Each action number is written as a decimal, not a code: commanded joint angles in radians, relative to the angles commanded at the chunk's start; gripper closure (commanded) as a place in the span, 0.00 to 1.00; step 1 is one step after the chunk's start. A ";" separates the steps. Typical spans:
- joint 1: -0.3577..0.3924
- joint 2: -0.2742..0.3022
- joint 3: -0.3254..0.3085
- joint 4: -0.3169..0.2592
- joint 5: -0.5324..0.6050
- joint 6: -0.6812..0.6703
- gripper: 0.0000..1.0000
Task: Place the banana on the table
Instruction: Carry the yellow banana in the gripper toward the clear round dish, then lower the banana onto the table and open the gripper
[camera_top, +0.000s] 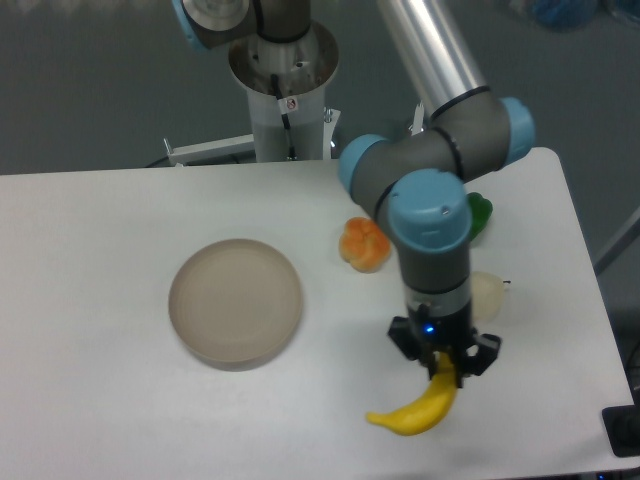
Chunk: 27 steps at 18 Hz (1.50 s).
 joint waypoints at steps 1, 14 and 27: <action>-0.002 -0.003 -0.031 0.002 -0.018 -0.013 0.64; 0.003 -0.020 -0.169 0.025 -0.028 0.085 0.64; 0.014 -0.014 -0.178 0.026 -0.026 0.087 0.45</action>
